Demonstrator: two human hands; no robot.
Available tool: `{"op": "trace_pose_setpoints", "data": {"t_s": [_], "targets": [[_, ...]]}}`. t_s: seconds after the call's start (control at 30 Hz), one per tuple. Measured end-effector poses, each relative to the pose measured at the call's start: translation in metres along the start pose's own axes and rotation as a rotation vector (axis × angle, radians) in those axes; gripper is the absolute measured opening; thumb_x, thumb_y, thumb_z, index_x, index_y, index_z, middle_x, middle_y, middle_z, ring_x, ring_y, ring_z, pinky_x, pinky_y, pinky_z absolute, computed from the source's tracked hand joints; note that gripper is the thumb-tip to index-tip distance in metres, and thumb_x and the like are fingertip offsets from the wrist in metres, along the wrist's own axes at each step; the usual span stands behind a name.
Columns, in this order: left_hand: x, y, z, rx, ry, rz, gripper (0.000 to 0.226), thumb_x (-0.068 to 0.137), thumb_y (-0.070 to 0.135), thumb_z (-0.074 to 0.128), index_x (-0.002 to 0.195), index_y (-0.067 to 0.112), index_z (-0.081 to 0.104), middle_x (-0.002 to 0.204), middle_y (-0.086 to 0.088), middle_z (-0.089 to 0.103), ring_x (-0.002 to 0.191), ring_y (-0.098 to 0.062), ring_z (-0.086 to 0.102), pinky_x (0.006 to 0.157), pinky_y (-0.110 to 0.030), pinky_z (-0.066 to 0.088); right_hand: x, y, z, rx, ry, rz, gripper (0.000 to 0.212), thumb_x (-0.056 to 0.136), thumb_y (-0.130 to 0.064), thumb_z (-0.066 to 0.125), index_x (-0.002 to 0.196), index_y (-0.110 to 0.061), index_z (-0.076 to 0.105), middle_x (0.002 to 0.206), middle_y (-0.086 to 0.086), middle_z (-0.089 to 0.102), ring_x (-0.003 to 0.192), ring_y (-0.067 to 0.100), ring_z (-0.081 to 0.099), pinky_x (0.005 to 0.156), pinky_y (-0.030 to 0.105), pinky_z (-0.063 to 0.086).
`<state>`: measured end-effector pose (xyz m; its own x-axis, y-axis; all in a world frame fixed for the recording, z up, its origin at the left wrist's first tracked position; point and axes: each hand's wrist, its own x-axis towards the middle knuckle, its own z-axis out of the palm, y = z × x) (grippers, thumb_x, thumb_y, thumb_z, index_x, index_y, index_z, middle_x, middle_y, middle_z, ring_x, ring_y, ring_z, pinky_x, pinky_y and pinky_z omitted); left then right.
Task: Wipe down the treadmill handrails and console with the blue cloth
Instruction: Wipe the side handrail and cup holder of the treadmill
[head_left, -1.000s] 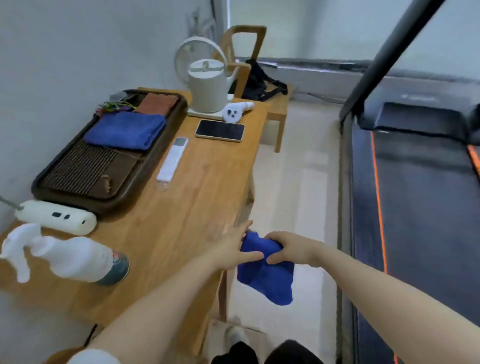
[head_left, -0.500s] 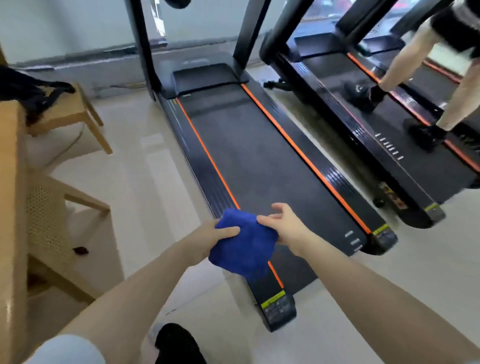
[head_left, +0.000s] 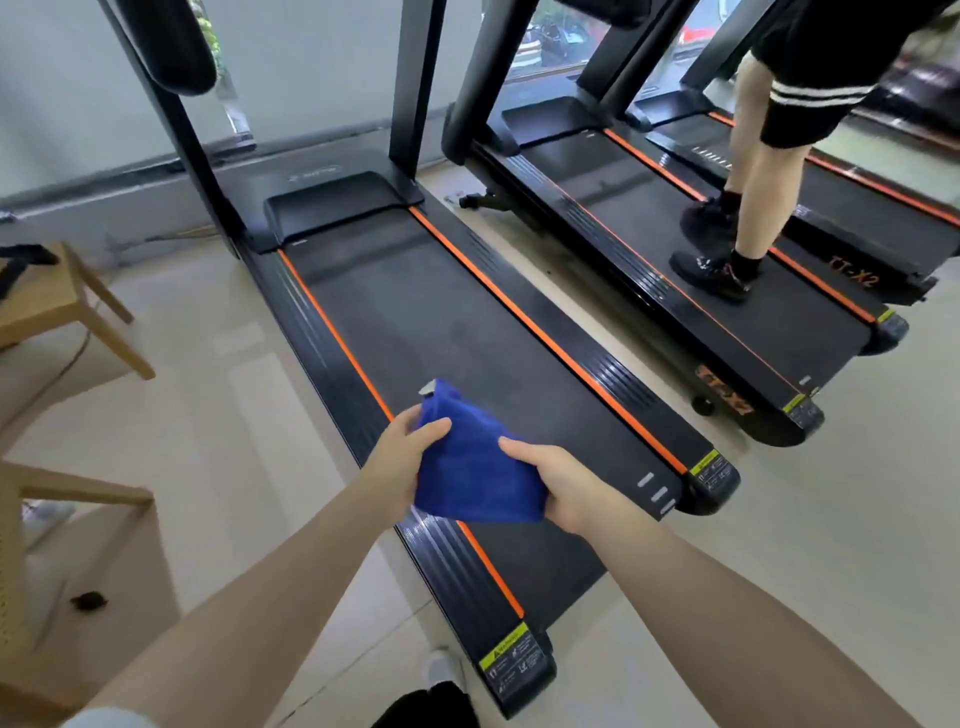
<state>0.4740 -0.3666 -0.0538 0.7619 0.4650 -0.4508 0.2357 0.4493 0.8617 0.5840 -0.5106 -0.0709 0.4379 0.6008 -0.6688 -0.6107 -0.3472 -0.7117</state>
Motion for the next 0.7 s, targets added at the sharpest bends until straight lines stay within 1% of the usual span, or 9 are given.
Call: {"op": "trace_pose_setpoints", "data": {"t_s": [0.1, 0.17, 0.3, 0.37, 0.4, 0.47, 0.57, 0.63, 0.7], "targets": [[0.027, 0.026, -0.023, 0.010, 0.112, -0.008, 0.055, 0.092, 0.009, 0.052, 0.142, 0.020, 0.030, 0.126, -0.001, 0.053, 0.107, -0.023, 0.058, 0.090, -0.035, 0.049, 0.013, -0.030, 0.017, -0.030, -0.008, -0.159, 0.029, 0.086, -0.014, 0.060, 0.115, -0.007, 0.062, 0.111, 0.009, 0.070, 0.103, 0.025, 0.065, 0.086, 0.033, 0.052], [0.040, 0.041, -0.035, 0.077, 0.125, 0.008, 0.061, 0.094, 0.006, 0.046, 0.145, 0.030, 0.022, 0.131, 0.001, 0.049, 0.111, -0.022, 0.056, 0.095, -0.036, 0.046, 0.018, -0.049, 0.030, -0.087, 0.027, -0.244, 0.026, 0.085, -0.006, 0.058, 0.110, -0.004, 0.062, 0.107, 0.011, 0.070, 0.097, 0.025, 0.066, 0.083, 0.034, 0.050], [0.055, 0.075, -0.036, 0.300, 0.092, 0.004, 0.043, 0.091, -0.002, 0.035, 0.121, 0.016, 0.061, 0.110, -0.004, 0.063, 0.090, -0.017, 0.060, 0.086, -0.029, 0.048, 0.035, -0.084, 0.051, -0.317, 0.203, -0.382, 0.010, 0.084, -0.007, 0.061, 0.090, 0.000, 0.059, 0.084, 0.008, 0.064, 0.075, 0.019, 0.060, 0.064, 0.026, 0.048], [0.068, 0.090, -0.037, 0.356, 0.060, -0.068, 0.033, 0.092, 0.004, 0.041, 0.117, 0.007, 0.063, 0.107, -0.009, 0.061, 0.087, -0.021, 0.056, 0.081, -0.028, 0.048, 0.052, -0.102, 0.054, -0.407, 0.267, -0.451, 0.015, 0.082, -0.014, 0.064, 0.080, -0.002, 0.055, 0.077, 0.007, 0.057, 0.071, 0.018, 0.055, 0.059, 0.024, 0.043], [0.077, 0.098, -0.037, 0.415, 0.036, -0.100, 0.031, 0.093, 0.011, 0.046, 0.119, 0.005, 0.060, 0.111, -0.011, 0.060, 0.093, -0.022, 0.055, 0.086, -0.033, 0.048, 0.062, -0.111, 0.054, -0.417, 0.269, -0.483, 0.019, 0.082, -0.018, 0.065, 0.077, -0.003, 0.055, 0.081, 0.005, 0.055, 0.073, 0.017, 0.053, 0.060, 0.024, 0.042], [0.093, 0.108, -0.040, 0.528, -0.020, -0.071, 0.028, 0.088, 0.027, 0.059, 0.111, 0.013, 0.064, 0.112, -0.006, 0.065, 0.101, -0.022, 0.060, 0.095, -0.036, 0.048, 0.081, -0.129, 0.052, -0.391, 0.235, -0.531, 0.023, 0.084, -0.024, 0.067, 0.079, -0.003, 0.060, 0.108, -0.007, 0.052, 0.090, 0.012, 0.054, 0.067, 0.022, 0.042], [0.121, 0.118, -0.048, 0.708, -0.053, 0.025, 0.021, 0.077, 0.027, 0.070, 0.096, 0.021, 0.065, 0.096, -0.001, 0.069, 0.091, -0.018, 0.064, 0.084, -0.032, 0.051, 0.114, -0.156, 0.048, -0.284, 0.107, -0.535, 0.015, 0.088, -0.025, 0.063, 0.096, -0.012, 0.065, 0.131, -0.014, 0.047, 0.111, 0.008, 0.052, 0.077, 0.018, 0.044], [0.148, 0.129, -0.050, 0.767, -0.024, 0.045, 0.008, 0.078, 0.022, 0.068, 0.085, 0.022, 0.064, 0.084, -0.001, 0.065, 0.081, -0.018, 0.059, 0.078, -0.032, 0.049, 0.140, -0.176, 0.046, -0.236, 0.025, -0.504, 0.020, 0.091, -0.024, 0.059, 0.106, -0.011, 0.062, 0.122, 0.003, 0.062, 0.102, 0.011, 0.057, 0.080, 0.019, 0.045], [0.177, 0.144, -0.052, 0.720, 0.003, 0.057, 0.010, 0.075, 0.025, 0.068, 0.067, 0.029, 0.063, 0.082, -0.001, 0.055, 0.078, -0.017, 0.050, 0.076, -0.035, 0.046, 0.167, -0.201, 0.046, -0.248, -0.044, -0.487, 0.015, 0.093, -0.023, 0.054, 0.098, -0.011, 0.062, 0.102, 0.007, 0.067, 0.089, 0.013, 0.058, 0.077, 0.023, 0.044]]}}
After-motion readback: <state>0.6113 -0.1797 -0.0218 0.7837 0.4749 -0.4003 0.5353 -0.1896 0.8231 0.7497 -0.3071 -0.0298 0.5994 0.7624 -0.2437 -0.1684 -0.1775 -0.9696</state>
